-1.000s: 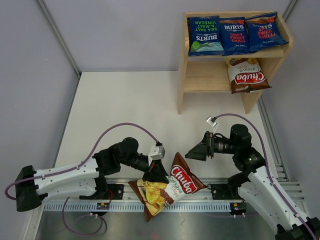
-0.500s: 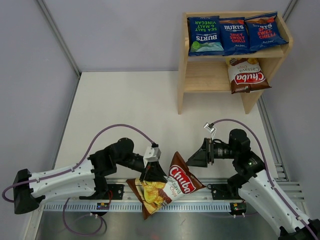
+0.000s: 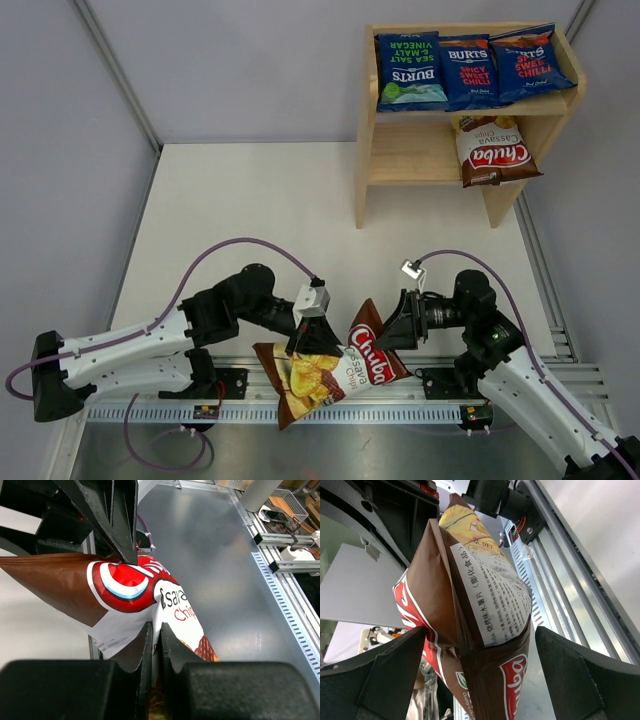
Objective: Place and organize the chips bags onto the shelf
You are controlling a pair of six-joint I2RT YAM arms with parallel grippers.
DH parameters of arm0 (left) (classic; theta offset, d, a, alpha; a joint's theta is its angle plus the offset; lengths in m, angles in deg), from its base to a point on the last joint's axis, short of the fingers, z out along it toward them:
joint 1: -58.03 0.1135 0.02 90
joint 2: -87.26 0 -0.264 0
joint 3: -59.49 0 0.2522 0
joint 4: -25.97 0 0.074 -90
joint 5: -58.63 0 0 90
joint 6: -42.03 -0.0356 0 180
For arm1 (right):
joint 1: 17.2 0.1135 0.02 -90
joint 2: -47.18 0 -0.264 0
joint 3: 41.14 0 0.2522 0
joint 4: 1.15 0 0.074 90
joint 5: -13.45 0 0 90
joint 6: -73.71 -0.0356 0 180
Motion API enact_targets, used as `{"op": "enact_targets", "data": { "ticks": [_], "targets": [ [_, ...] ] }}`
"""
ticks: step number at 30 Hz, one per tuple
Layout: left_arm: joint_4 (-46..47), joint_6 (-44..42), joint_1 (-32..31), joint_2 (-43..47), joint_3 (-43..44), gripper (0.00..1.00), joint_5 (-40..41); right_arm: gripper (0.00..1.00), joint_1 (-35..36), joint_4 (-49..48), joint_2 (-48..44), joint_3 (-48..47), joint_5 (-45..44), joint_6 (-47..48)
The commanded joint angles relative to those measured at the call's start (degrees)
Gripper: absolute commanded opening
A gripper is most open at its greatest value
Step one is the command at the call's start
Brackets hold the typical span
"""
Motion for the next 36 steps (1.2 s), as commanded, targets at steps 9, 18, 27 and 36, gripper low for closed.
{"op": "enact_targets", "data": {
  "ticks": [9,18,27,36],
  "targets": [
    [5.11,-1.94,0.08,-3.09,4.91,0.00,5.19,0.92,0.65,-20.76,-4.26,6.17,6.11,-11.66],
    [11.18,4.04,5.70,-6.78,4.38,0.00,4.06,0.54,0.74,-18.83,-5.93,6.17,3.13,-8.68],
    [16.98,11.33,13.08,-5.20,-0.45,0.47,5.02,0.12,0.66,-12.60,-6.20,3.71,-6.35,-4.37],
    [-5.65,23.95,14.76,2.62,8.99,0.99,52.06,0.07,0.65,-0.91,-6.90,-0.07,-25.69,-3.22]
  ]
}}
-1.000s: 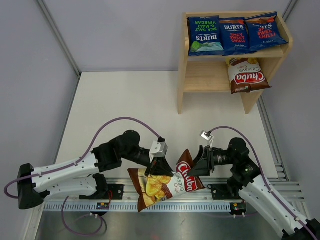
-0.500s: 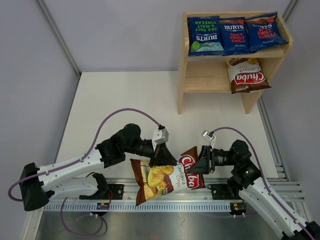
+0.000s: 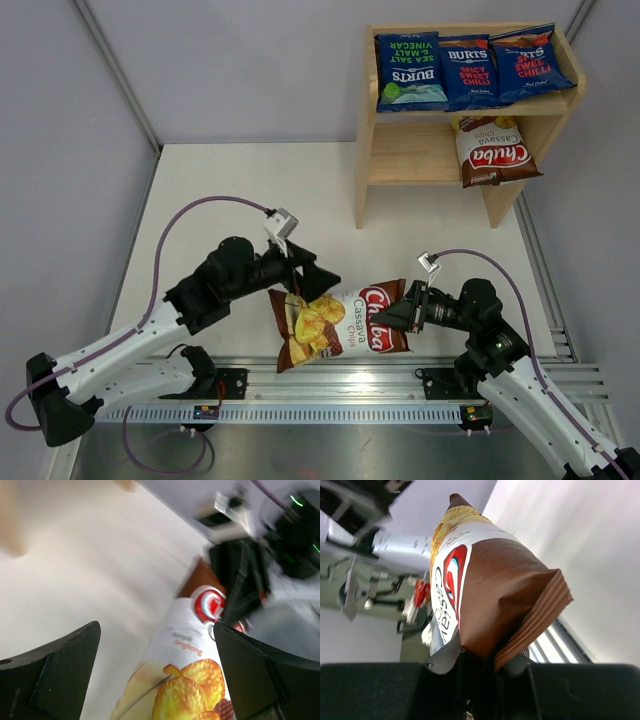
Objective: Place and organize the chips bags onto the shelf
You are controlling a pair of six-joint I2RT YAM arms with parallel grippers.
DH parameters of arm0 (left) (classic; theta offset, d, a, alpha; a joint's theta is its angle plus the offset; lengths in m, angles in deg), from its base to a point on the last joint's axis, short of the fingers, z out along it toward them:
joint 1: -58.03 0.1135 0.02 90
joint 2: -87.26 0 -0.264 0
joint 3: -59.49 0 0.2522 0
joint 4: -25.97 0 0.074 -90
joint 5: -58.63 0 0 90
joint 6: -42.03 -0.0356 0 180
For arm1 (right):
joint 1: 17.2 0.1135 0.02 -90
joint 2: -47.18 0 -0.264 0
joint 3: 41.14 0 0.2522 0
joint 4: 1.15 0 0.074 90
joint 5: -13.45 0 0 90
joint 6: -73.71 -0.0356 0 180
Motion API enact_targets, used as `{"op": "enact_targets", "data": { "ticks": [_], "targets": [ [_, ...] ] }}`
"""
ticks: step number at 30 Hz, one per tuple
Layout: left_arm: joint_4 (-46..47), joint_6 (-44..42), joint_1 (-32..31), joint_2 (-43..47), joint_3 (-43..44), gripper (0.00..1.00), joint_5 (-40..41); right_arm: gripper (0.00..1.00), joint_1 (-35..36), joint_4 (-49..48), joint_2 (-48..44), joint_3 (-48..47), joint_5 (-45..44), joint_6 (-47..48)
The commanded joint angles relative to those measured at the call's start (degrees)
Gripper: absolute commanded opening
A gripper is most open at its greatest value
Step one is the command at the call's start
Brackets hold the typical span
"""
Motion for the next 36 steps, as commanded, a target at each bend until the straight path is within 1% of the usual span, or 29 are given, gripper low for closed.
{"op": "enact_targets", "data": {
  "ticks": [1,2,3,4,5,7,8,9,10,11,13,14,16,17,20,22,26,29,31,35,36],
  "targets": [
    [-20.51,10.94,0.90,2.80,10.29,0.99,34.92,0.06,0.46,4.30,-0.82,-4.94,-12.19,0.54],
    [-25.32,12.88,1.43,2.62,12.05,0.99,43.68,0.06,0.46,5.79,-1.26,-6.78,-14.30,0.45],
    [-29.37,15.77,2.56,2.36,13.90,0.99,46.47,0.05,0.46,9.02,-1.79,-7.84,-19.10,0.36],
    [-35.59,16.84,3.18,2.44,16.01,0.99,48.50,0.05,0.46,10.88,-2.23,-9.07,-21.76,0.45],
    [-37.65,17.29,3.89,2.62,16.55,0.99,50.26,0.04,0.46,12.73,-3.36,-11.86,-27.96,0.71],
    [-40.47,16.68,5.30,3.85,16.91,0.99,50.36,0.03,0.46,18.70,-3.46,-15.39,-34.76,3.06],
    [-40.92,16.33,5.73,4.11,16.73,0.99,50.54,0.02,0.46,20.99,-2.07,-19.58,-38.36,4.13],
    [-41.18,16.06,7.13,4.29,16.56,0.99,50.71,0.02,0.46,24.84,-1.27,-21.63,-45.01,4.83],
    [-41.71,15.80,8.10,4.03,16.55,0.99,50.45,0.00,0.46,25.83,-0.48,-23.13,-48.99,5.10],
    [-41.89,15.53,9.16,3.76,16.47,0.99,48.54,0.00,0.46,26.28,0.31,-25.40,-54.25,5.28],
    [-41.54,14.48,11.62,2.89,16.29,0.99,46.16,0.00,0.46,28.04,0.49,-27.18,-60.17,4.14],
    [-41.19,14.13,12.06,2.53,15.94,0.99,44.58,0.00,0.37,28.65,0.32,-28.40,-66.37,3.53],
    [-40.31,12.64,12.16,2.01,15.59,0.99,43.08,0.00,0.46,28.83,-0.99,-29.55,-70.37,2.56],
    [-40.39,12.37,12.16,1.92,15.50,0.99,42.72,0.00,0.46,29.09,-1.09,-31.12,-73.87,2.03],
    [-40.48,11.49,12.24,1.83,15.15,0.99,42.10,0.00,0.46,29.62,-0.74,-34.47,-79.94,1.94],
    [-40.92,10.79,12.24,2.00,14.89,0.99,41.58,0.00,0.46,27.44,-0.04,-35.27,-80.59,2.73],
    [-41.01,9.65,12.24,3.06,14.18,0.99,40.35,0.00,0.55,23.48,5.14,-36.94,-81.90,2.38],
    [-40.84,7.46,12.24,3.50,13.57,0.99,38.60,0.01,0.46,17.08,8.57,-36.50,-83.13,1.41],
    [-41.44,7.18,12.24,3.23,13.13,0.99,38.76,0.01,0.37,14.78,10.76,-36.42,-85.06,1.06],
    [-40.75,6.22,12.24,4.20,10.94,0.99,37.80,0.01,0.46,5.74,14.20,-36.41,-87.17,2.73],
    [-40.22,6.30,12.24,4.38,10.67,0.99,37.62,0.01,0.46,5.02,15.16,-36.94,-87.53,2.91]
  ]
}}
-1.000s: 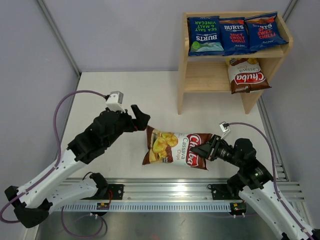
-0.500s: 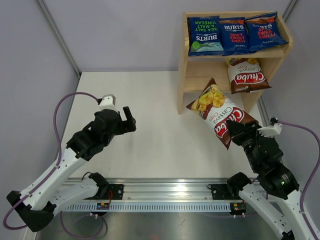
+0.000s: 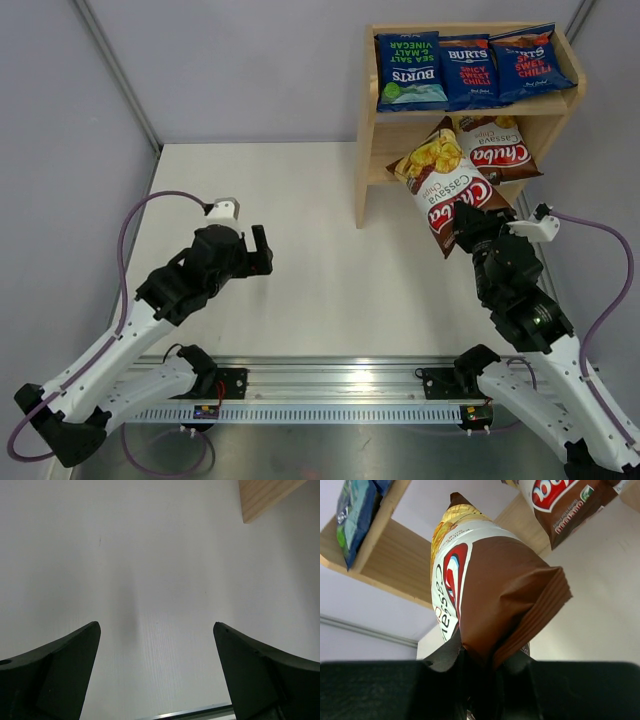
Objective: Place and organize the chips bags onto the shelf
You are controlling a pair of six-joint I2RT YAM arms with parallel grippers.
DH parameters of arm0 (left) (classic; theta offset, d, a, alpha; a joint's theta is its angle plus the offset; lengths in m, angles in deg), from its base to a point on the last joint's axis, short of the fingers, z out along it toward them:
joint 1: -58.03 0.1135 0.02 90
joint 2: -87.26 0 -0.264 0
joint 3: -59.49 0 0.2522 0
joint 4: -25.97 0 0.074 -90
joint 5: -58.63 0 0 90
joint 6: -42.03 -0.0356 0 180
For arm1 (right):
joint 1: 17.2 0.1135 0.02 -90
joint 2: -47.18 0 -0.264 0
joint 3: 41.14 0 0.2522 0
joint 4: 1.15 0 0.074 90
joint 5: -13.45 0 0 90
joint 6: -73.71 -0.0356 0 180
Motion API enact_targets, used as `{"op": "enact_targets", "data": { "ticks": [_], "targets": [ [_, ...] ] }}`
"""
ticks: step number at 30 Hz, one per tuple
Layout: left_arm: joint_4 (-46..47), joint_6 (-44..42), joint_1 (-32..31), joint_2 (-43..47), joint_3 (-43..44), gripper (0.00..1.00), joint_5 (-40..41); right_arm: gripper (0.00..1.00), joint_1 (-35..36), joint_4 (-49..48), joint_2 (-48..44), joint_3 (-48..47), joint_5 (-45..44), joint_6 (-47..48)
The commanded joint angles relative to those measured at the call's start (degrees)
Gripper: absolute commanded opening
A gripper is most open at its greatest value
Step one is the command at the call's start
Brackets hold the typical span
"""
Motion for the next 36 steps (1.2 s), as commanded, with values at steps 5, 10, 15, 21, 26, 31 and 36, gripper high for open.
{"op": "enact_targets", "data": {
  "ticks": [5,10,15,21,26,31,36],
  "targets": [
    [1.86,-1.30,0.20,2.08,-2.19,0.99,-3.39,0.03,-1.14,-17.65,7.57,-2.56,-4.89,-2.25],
    [-0.16,-1.47,0.20,4.19,-1.84,0.99,-4.01,0.04,-2.81,-27.48,12.40,3.74,-5.94,-8.41],
    [-7.08,-7.53,0.11,2.45,1.49,0.99,-8.23,0.04,-3.52,-37.51,18.73,4.56,-6.64,-9.91],
    [-6.42,-10.26,0.11,6.03,-0.07,0.99,-5.93,0.09,-3.52,-44.01,30.42,3.77,-8.05,-17.80],
    [-4.11,-9.65,0.11,9.64,-2.72,0.99,-6.21,0.15,-3.52,-44.55,37.54,2.27,-9.98,-24.49],
    [-3.77,-9.21,0.11,10.79,-3.33,0.99,-6.47,0.22,-3.52,-42.97,42.19,-1.32,-9.46,-28.27],
    [-3.42,-8.95,0.11,12.63,-3.68,0.99,-6.21,0.22,-3.34,-42.00,46.42,-4.31,-6.12,-31.00]
  ]
}}
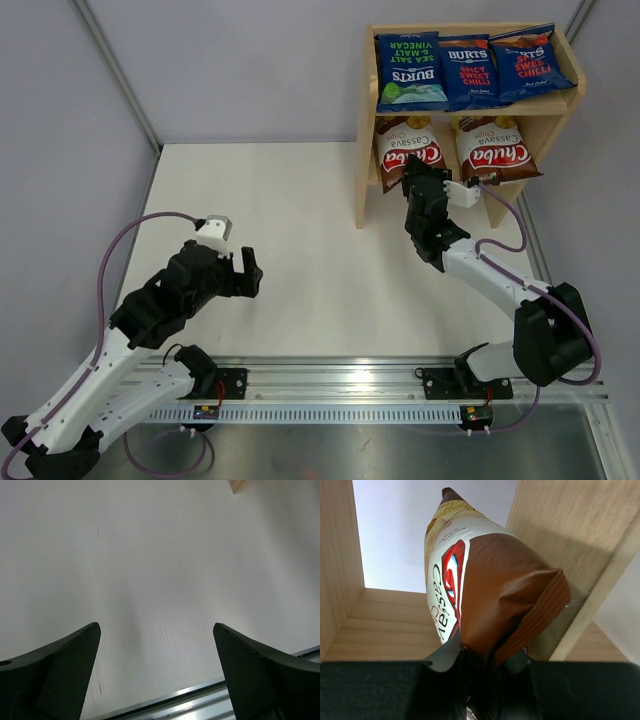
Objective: Place and organize the chips bags onto the shelf
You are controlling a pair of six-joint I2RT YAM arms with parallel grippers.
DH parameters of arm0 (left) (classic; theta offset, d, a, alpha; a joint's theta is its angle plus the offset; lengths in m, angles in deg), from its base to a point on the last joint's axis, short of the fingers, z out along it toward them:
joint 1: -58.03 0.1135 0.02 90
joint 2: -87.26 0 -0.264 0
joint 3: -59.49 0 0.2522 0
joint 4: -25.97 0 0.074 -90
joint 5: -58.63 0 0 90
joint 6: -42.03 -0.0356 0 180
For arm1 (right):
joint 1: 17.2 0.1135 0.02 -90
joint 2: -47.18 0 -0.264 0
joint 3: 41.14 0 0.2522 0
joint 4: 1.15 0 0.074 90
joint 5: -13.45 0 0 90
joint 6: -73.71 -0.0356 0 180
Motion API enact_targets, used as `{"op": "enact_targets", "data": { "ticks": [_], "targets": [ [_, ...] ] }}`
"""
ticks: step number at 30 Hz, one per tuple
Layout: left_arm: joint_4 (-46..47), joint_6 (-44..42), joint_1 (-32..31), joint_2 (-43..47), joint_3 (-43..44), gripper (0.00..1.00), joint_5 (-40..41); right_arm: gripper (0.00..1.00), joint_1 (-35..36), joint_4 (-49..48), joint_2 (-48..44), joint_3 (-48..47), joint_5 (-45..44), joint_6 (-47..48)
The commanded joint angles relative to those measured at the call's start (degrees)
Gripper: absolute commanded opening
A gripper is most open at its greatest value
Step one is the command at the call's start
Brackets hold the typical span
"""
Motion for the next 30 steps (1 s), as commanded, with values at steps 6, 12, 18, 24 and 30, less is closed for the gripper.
{"op": "enact_targets", "data": {
  "ticks": [6,12,18,24,30],
  "targets": [
    [2.66,-0.53,0.11,2.52,-0.69,0.99,0.03,0.29,1.69,0.86,6.07,-3.80,-0.20,-9.90],
    [2.75,-0.53,0.11,3.04,-0.87,0.99,-0.32,0.42,3.54,0.52,6.52,-3.45,-0.02,-10.17],
    [3.19,-0.71,0.11,4.45,-1.13,0.99,-0.76,0.60,3.54,4.54,1.34,-2.74,-1.33,-7.71],
    [3.28,-0.79,0.11,4.63,-1.13,0.99,-1.20,0.74,-1.19,10.18,-2.71,-2.75,3.38,-2.70],
    [3.36,-0.97,0.11,5.07,-1.13,0.99,-1.20,0.73,-9.27,7.20,-7.89,4.35,15.87,1.69]
  ]
}}
